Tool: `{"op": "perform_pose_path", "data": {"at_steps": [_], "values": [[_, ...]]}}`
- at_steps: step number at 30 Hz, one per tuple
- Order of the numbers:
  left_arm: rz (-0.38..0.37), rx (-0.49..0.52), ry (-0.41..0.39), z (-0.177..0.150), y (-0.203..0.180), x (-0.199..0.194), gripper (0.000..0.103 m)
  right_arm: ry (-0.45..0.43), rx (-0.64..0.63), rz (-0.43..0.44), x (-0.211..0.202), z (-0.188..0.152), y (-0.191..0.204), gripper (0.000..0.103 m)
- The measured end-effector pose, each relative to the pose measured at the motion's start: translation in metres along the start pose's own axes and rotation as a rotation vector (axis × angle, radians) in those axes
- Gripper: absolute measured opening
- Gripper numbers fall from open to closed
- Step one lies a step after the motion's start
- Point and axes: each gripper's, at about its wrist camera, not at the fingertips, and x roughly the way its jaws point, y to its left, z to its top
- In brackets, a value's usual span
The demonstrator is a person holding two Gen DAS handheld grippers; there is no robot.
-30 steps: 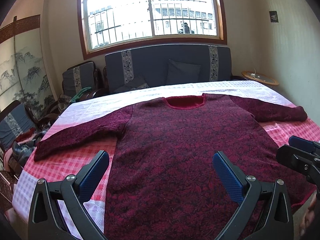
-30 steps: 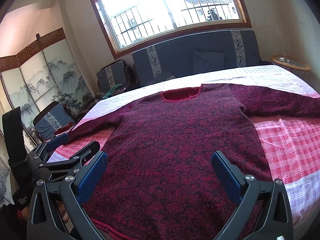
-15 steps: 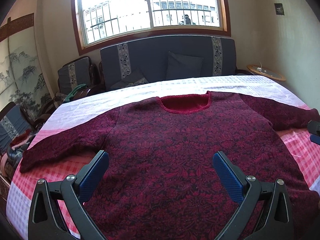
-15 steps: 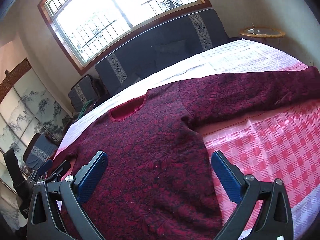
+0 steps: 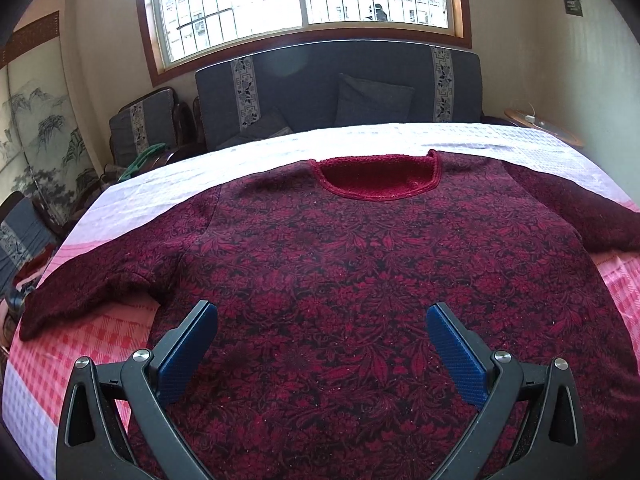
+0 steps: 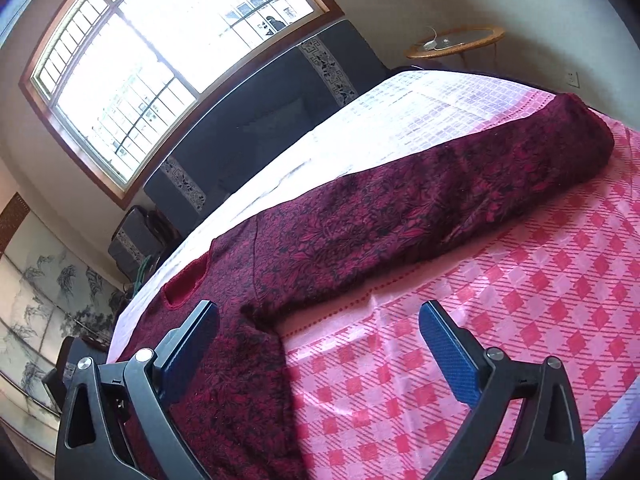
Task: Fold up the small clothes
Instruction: 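Reach the right tool to a sweater sleeve cuff and close on it, then carry the held sleeve across the sweater body and open the right tool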
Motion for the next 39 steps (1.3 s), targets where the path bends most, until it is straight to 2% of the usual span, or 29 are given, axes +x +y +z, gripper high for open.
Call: {"op": "perform_pose_path", "data": {"at_steps": [6, 10, 13, 16, 17, 19, 23, 24, 25, 26, 27, 28, 29, 31, 33, 36, 39], "values": [[-0.059, -0.064, 0.039, -0.01, 0.013, 0.014, 0.103, -0.097, 0.156, -0.097, -0.022, 0.033, -0.074, 0.095], [-0.078, -0.098, 0.038, -0.011, 0.02, 0.015, 0.103, -0.144, 0.263, -0.157, -0.032, 0.059, -0.123, 0.094], [-0.067, -0.096, 0.048, -0.012, 0.018, 0.016, 0.103, -0.164, 0.365, -0.168, -0.035, 0.076, -0.162, 0.093], [-0.058, -0.083, 0.051, -0.012, 0.015, 0.016, 0.103, -0.162, 0.493, -0.14, -0.03, 0.085, -0.197, 0.092], [-0.054, -0.08, 0.051, -0.012, 0.015, 0.016, 0.103, -0.165, 0.523, -0.125, -0.028, 0.088, -0.206, 0.088], [-0.05, -0.077, 0.059, -0.012, 0.014, 0.018, 0.103, -0.179, 0.539, -0.115, -0.027, 0.096, -0.215, 0.087], [-0.05, -0.083, 0.085, -0.012, 0.015, 0.023, 0.103, -0.176, 0.521, -0.127, -0.013, 0.107, -0.21, 0.083], [-0.05, -0.086, 0.087, -0.012, 0.016, 0.024, 0.103, -0.175, 0.518, -0.13, -0.012, 0.108, -0.21, 0.08], [-0.049, -0.088, 0.089, -0.012, 0.016, 0.025, 0.103, -0.169, 0.517, -0.134, -0.009, 0.109, -0.211, 0.063], [-0.048, -0.089, 0.09, -0.013, 0.016, 0.025, 0.103, -0.149, 0.518, -0.147, -0.004, 0.11, -0.213, 0.031], [-0.048, -0.09, 0.091, -0.013, 0.016, 0.025, 0.103, -0.111, 0.527, -0.162, 0.003, 0.109, -0.216, 0.015], [-0.048, -0.092, 0.093, -0.013, 0.017, 0.026, 0.103, -0.094, 0.548, -0.16, 0.004, 0.103, -0.223, 0.009], [-0.047, -0.094, 0.094, -0.013, 0.017, 0.026, 0.103, -0.108, 0.559, -0.154, 0.003, 0.104, -0.223, 0.009], [-0.05, -0.099, 0.094, -0.013, 0.018, 0.026, 0.103, -0.124, 0.53, -0.162, 0.0, 0.108, -0.208, 0.01], [-0.052, -0.11, 0.083, -0.013, 0.02, 0.025, 0.103, -0.157, 0.471, -0.1, -0.004, 0.114, -0.171, 0.01], [-0.063, -0.16, 0.032, -0.013, 0.032, 0.01, 0.103, -0.152, 0.333, 0.042, 0.006, 0.119, -0.081, 0.01], [-0.065, -0.232, 0.019, -0.012, 0.054, -0.006, 0.103, -0.097, 0.179, 0.188, 0.036, 0.111, 0.034, 0.01]]}}
